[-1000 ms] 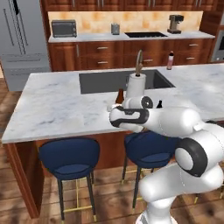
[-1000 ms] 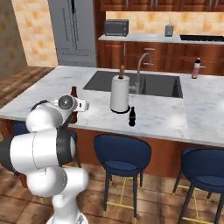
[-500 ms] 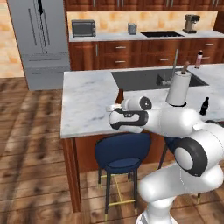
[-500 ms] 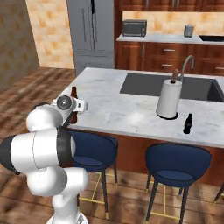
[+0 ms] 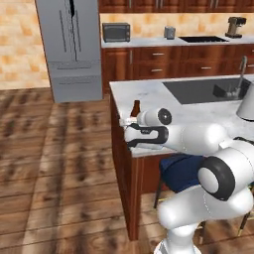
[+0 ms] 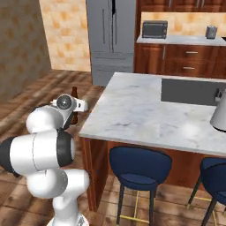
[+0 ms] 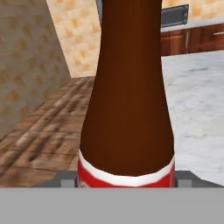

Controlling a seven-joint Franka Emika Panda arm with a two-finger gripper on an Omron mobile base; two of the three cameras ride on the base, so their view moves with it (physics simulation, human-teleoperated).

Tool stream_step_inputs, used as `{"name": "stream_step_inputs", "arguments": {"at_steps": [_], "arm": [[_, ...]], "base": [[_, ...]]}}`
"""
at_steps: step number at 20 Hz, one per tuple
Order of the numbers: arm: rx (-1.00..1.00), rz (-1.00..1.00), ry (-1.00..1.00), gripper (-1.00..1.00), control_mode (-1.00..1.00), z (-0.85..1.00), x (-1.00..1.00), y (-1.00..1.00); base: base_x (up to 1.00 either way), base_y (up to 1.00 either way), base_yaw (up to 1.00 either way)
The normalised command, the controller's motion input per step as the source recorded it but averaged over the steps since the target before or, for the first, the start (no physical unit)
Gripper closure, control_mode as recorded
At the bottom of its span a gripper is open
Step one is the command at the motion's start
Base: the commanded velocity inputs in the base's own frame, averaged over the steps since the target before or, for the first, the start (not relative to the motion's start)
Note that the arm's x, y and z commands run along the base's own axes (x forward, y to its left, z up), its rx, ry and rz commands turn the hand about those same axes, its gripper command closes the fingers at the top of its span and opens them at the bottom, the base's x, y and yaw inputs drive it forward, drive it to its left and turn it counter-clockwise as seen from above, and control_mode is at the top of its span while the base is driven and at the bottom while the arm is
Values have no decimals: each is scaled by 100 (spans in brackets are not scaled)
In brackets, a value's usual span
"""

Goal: Place the large bottle from the dining counter next to the other large bottle outside the sink, and place the small bottle from the dining counter next to the other small bottle inside the sink.

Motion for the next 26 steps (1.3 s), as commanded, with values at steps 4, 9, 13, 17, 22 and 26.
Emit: {"name": "stream_step_inputs", "arguments": {"at_steps": [4,9,13,17,22,26], "arm": [[0,0,0,100,100,0,0,0],[0,0,0,100,100,0,0,0],[0,0,0,100,100,0,0,0],[0,0,0,100,100,0,0,0],[0,0,0,100,100,0,0,0],[0,0,0,100,100,0,0,0]], "base": [[50,100,0],[75,97,0],[100,74,-2],[100,62,-18],[99,58,-35],[98,68,-41]]}}
